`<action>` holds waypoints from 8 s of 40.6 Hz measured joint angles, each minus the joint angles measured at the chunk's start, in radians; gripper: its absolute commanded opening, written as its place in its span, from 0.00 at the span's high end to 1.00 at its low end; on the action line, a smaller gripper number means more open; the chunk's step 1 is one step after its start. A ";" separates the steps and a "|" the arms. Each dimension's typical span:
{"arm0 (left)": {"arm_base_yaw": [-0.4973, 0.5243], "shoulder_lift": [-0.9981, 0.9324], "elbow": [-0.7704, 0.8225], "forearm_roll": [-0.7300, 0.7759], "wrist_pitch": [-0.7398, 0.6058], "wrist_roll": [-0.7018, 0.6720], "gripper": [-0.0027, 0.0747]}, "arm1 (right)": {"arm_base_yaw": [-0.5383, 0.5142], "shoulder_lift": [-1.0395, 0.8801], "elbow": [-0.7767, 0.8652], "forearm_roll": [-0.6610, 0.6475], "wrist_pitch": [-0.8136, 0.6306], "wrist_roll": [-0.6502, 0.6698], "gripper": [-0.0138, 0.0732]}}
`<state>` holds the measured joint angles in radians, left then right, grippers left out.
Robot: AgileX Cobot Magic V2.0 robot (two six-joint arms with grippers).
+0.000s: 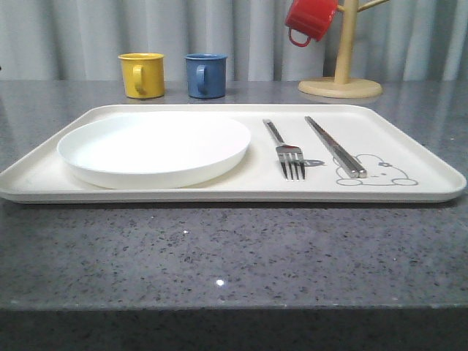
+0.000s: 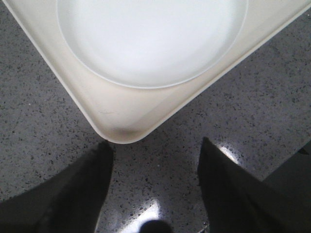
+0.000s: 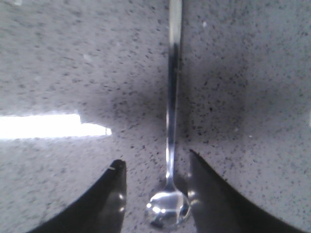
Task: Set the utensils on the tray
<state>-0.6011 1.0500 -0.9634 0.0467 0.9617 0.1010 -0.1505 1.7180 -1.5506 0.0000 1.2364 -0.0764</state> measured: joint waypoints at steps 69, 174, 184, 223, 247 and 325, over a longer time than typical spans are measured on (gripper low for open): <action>0.000 0.000 0.000 0.000 0.000 0.000 0.46 | 0.121 -0.002 0.000 0.144 -0.010 -0.004 0.84; 0.000 0.000 0.000 0.000 -0.025 0.000 0.74 | 0.497 -1.224 0.707 0.042 -0.262 0.025 0.70; 0.000 0.000 0.000 0.007 -0.047 0.038 0.99 | 0.497 -1.225 0.710 0.042 -0.273 0.025 0.92; 0.048 -0.052 0.015 0.027 -0.124 0.056 0.99 | 0.497 -1.226 0.710 0.040 -0.296 0.025 0.92; 0.498 -0.910 0.857 -0.041 -0.818 0.058 0.99 | 0.497 -1.226 0.710 0.040 -0.296 0.025 0.92; 0.564 -1.054 0.967 -0.110 -0.905 0.058 0.99 | 0.162 -1.727 1.577 -0.032 -1.141 0.025 0.92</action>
<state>-0.0374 -0.0039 0.0032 -0.0632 0.0566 0.1595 0.0110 -0.0094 0.0259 -0.0317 0.0954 -0.0510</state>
